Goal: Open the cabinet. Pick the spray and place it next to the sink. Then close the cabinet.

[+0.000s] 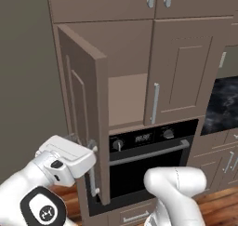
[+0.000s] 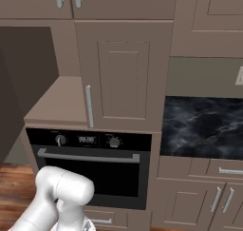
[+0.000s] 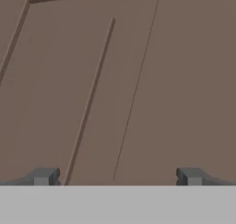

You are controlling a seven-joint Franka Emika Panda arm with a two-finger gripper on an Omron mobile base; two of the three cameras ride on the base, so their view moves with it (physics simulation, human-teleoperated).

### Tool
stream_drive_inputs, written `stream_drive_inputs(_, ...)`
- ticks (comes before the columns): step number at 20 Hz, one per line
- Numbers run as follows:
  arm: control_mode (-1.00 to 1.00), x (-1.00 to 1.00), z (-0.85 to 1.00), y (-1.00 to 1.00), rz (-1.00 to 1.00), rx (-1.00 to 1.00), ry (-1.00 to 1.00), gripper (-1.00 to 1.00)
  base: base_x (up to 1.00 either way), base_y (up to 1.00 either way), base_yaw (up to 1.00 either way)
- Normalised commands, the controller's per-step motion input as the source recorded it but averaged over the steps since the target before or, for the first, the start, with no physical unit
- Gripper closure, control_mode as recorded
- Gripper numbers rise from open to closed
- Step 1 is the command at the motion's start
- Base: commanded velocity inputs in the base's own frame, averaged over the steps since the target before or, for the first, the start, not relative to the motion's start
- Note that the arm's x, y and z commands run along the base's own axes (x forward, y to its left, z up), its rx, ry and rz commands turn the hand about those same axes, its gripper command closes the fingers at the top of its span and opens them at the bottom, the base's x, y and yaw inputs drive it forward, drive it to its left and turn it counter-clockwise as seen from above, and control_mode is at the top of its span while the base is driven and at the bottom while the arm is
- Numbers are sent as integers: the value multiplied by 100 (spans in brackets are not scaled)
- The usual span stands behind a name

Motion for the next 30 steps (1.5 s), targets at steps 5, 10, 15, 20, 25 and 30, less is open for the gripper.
stream_drive_inputs(5,-100,31,0,-38,0,-3,0,-100,0,0,0)
stream_drive_inputs(10,-100,27,0,-45,0,-3,0,-100,0,0,0)
stream_drive_inputs(15,-100,7,0,-56,0,0,0,-100,0,0,0)
stream_drive_inputs(20,-100,10,0,-59,3,0,0,-100,0,0,0)
stream_drive_inputs(25,-100,10,13,-56,1,0,3,-100,0,0,0)
stream_drive_inputs(30,-100,32,5,-60,3,0,7,-100,0,0,0)
